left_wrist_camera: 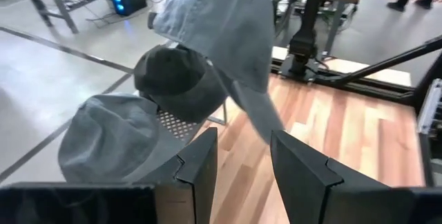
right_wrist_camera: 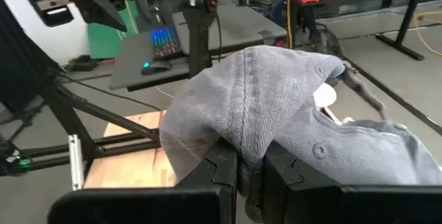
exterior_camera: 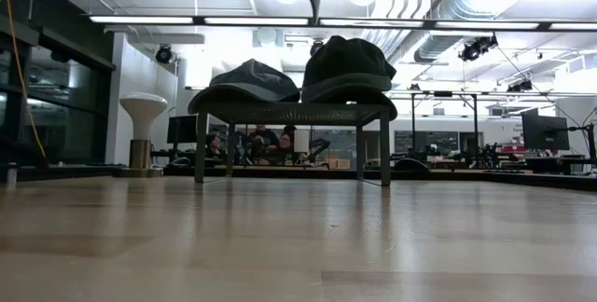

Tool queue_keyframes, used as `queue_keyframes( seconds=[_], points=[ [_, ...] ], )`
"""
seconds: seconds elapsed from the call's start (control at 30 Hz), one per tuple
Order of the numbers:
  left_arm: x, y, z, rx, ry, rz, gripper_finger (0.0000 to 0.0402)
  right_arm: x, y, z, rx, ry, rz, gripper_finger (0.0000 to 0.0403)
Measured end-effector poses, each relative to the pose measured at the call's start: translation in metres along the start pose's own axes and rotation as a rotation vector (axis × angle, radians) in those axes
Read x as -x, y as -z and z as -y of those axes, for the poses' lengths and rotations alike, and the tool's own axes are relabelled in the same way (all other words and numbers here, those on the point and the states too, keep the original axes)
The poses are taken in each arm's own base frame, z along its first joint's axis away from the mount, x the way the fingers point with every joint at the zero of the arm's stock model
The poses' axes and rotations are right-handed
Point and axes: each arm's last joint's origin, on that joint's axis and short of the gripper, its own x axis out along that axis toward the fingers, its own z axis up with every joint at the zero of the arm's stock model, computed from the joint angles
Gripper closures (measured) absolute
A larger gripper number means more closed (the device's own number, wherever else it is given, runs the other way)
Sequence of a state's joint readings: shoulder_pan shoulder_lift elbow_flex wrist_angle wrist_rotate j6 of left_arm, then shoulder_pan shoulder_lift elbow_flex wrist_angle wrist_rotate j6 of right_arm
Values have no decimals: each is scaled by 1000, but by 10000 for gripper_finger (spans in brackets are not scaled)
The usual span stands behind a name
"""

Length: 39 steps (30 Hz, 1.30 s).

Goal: Pick & Place hat
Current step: Stack the gray cap on top of the other gray cap on the shelf

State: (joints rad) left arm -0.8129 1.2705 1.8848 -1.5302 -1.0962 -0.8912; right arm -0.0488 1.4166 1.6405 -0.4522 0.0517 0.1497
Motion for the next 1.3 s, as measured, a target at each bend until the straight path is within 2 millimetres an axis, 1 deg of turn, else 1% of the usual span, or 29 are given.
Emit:
queue_keyframes(
  seconds=[0.17, 0.37, 0.5, 0.77, 0.9, 1.0, 1.13, 1.3],
  points=[
    [-10, 16, 10, 23, -45, -2, 271, 0, 5, -3, 15, 12, -45, 383],
    [-21, 31, 25, 71, -51, 0, 271, 1, 7, -8, 56, 26, -58, 383],
    [-26, 35, 35, 92, -47, 13, 271, 1, 10, -12, 88, 16, -84, 383],
    [-37, 43, 59, 22, -62, 19, 271, 2, 15, -19, 119, -33, -127, 383],
    [-52, 40, 70, -11, -100, 48, 265, 3, 19, -22, 139, -57, -158, 383],
    [-67, 34, 73, -16, -113, 41, 243, 4, 20, -23, 142, -61, -170, 383],
    [-96, 21, 77, -61, -129, 46, 191, 4, 22, -23, 144, -54, -198, 383],
    [-125, -5, 72, -90, -128, 114, 129, 5, 25, -21, 143, -34, -226, 383]
  ],
)
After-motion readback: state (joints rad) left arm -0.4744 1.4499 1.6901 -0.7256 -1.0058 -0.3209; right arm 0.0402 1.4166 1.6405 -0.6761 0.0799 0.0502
